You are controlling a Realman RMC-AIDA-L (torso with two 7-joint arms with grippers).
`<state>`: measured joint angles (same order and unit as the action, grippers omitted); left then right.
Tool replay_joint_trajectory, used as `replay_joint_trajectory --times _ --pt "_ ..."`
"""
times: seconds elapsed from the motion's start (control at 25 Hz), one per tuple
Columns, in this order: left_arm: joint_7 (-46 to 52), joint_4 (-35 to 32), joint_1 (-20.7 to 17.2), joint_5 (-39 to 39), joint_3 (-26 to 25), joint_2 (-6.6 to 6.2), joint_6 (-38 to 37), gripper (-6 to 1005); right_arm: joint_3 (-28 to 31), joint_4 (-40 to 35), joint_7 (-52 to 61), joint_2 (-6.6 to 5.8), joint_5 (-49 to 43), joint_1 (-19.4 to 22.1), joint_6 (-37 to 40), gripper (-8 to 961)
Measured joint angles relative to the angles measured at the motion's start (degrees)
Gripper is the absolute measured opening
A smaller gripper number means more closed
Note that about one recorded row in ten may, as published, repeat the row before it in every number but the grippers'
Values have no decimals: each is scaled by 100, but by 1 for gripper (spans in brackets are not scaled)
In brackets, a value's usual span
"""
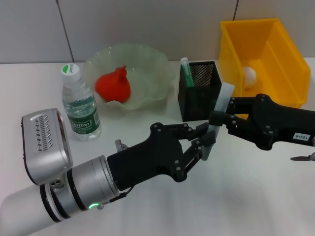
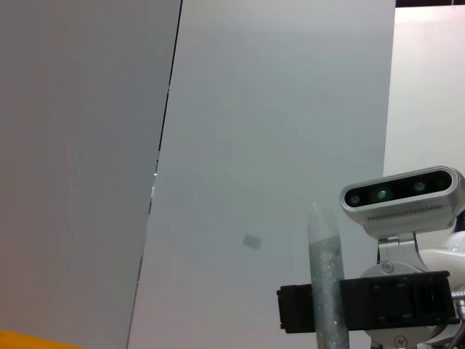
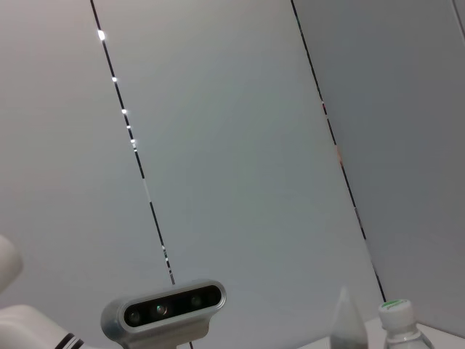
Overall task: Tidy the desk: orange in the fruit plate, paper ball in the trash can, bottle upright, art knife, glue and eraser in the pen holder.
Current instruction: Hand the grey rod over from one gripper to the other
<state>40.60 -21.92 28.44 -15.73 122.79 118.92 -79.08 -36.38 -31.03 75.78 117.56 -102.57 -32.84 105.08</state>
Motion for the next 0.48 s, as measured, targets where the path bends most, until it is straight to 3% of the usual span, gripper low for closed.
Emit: replay_joint_trajectory --times 0.28,0.48 --pt "0 10 7 2 0 6 5 139 -27 1 -11 4 6 -20 -37 141" --pt "0 5 -1 5 -2 8 12 142 -27 16 -11 4 14 -21 -76 141"
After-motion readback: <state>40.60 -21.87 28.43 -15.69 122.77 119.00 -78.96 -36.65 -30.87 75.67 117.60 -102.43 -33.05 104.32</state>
